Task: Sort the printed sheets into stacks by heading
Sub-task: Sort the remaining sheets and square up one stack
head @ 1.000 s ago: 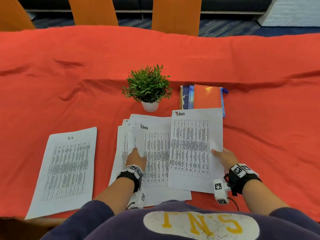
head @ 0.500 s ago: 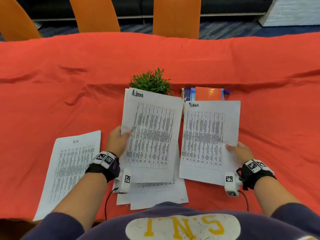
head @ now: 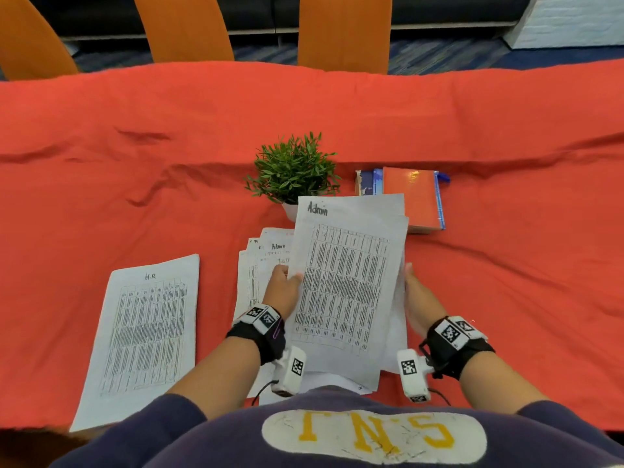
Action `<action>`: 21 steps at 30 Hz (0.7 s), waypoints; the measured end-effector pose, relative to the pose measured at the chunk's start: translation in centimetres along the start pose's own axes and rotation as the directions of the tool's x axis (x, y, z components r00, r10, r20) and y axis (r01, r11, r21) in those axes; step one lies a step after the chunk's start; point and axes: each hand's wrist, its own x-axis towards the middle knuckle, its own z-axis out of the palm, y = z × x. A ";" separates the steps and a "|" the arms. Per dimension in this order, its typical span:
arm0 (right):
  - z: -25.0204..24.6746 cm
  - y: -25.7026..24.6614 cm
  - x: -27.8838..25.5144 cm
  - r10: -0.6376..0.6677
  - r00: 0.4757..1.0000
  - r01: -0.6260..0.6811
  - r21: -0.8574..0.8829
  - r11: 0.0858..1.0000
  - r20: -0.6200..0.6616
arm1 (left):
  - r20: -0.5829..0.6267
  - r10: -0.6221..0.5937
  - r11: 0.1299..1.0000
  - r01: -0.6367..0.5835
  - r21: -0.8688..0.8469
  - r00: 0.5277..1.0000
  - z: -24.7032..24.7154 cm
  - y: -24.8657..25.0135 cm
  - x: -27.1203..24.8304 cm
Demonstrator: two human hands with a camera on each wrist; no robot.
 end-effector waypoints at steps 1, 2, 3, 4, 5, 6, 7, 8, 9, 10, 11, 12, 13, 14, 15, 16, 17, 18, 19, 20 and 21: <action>-0.1 0.6 0.4 0.017 1.000 -0.018 0.031 0.999 0.015 | -0.013 -0.009 1.000 0.009 -0.016 1.000 0.2 -0.2 0.0; -0.2 1.0 0.5 0.008 0.999 -0.010 0.057 0.998 0.050 | -0.028 -0.018 1.000 0.018 -0.022 0.999 0.3 -0.4 0.1; 0.3 0.8 0.2 -0.007 0.997 0.003 0.047 0.999 0.079 | -0.039 -0.029 0.999 0.028 -0.025 0.999 0.5 -0.5 0.1; 0.5 0.8 0.2 -0.038 0.996 0.038 0.001 0.999 0.086 | -0.047 -0.037 0.999 0.036 -0.029 0.998 0.6 -0.6 0.1; 0.6 1.0 0.3 -0.062 0.994 0.067 -0.061 0.996 0.092 | -0.047 -0.046 0.998 0.045 -0.032 0.998 0.8 -0.7 0.2; 0.7 1.3 0.6 -0.083 0.994 0.092 -0.130 0.987 0.073 | -0.045 -0.053 0.998 0.051 -0.034 0.998 1.0 -0.9 0.3; 0.6 1.6 1.0 -0.097 0.994 0.105 -0.197 0.975 0.054 | -0.036 -0.056 0.998 0.055 -0.021 0.998 1.1 -1.1 0.4; 0.5 1.7 1.3 -0.103 0.994 0.107 -0.242 0.964 0.029 | -0.029 -0.055 0.999 0.055 0.000 0.998 1.2 -1.5 0.5; 0.3 1.9 1.6 -0.092 0.996 0.087 -0.284 0.955 -0.005 | -0.026 -0.067 0.998 0.067 0.013 0.997 1.1 -2.1 0.8; 0.0 1.9 1.6 -0.090 0.995 0.075 -0.326 0.942 -0.030 | -0.035 -0.081 0.996 0.082 0.027 0.996 0.8 -2.7 1.2; -0.3 2.0 1.6 -0.096 0.994 0.070 -0.364 0.929 -0.052 | -0.074 -0.098 0.991 0.104 0.090 0.992 0.4 -3.4 1.4; -0.6 2.1 1.7 -0.100 0.992 0.064 -0.384 0.921 -0.075 | -0.143 -0.105 0.970 0.134 0.204 0.984 -0.2 -4.4 1.9; -0.9 2.2 1.8 -0.097 0.991 0.052 -0.396 0.917 -0.094 | -0.211 -0.129 0.929 0.192 0.315 0.969 -0.8 -5.4 2.2; -1.2 2.4 1.8 -0.089 0.990 0.039 -0.398 0.917 -0.109 | -0.261 -0.159 0.887 0.253 0.386 0.952 -1.3 -6.2 2.4; -1.5 2.6 1.9 -0.076 0.989 0.020 -0.397 0.918 -0.124 | -0.286 -0.195 0.849 0.307 0.430 0.938 -1.8 -6.9 2.5; -1.7 2.8 2.0 -0.066 0.989 0.008 -0.395 0.918 -0.133 | -0.292 -0.222 0.819 0.341 0.462 0.930 -2.1 -7.5 2.6; -1.9 3.0 2.1 -0.058 0.989 -0.002 -0.395 0.919 -0.139 | -0.286 -0.240 0.796 0.357 0.489 0.928 -2.2 -7.9 2.5; -2.1 3.2 2.3 -0.057 0.988 -0.004 -0.398 0.917 -0.141 | -0.269 -0.238 0.787 0.348 0.510 0.933 -2.2 -8.4 2.7; -2.2 3.4 2.4 -0.054 0.989 -0.006 -0.406 0.914 -0.138 | -0.245 -0.226 0.792 0.325 0.517 0.943 -2.2 -8.6 2.7; -2.2 3.5 2.5 -0.051 0.989 -0.011 -0.418 0.908 -0.138 | -0.217 -0.207 0.807 0.291 0.513 0.954 -2.1 -8.8 2.8; -2.2 3.7 2.6 -0.048 0.989 -0.016 -0.423 0.906 -0.141 | -0.193 -0.187 0.817 0.261 0.514 0.963 -2.0 -9.0 2.8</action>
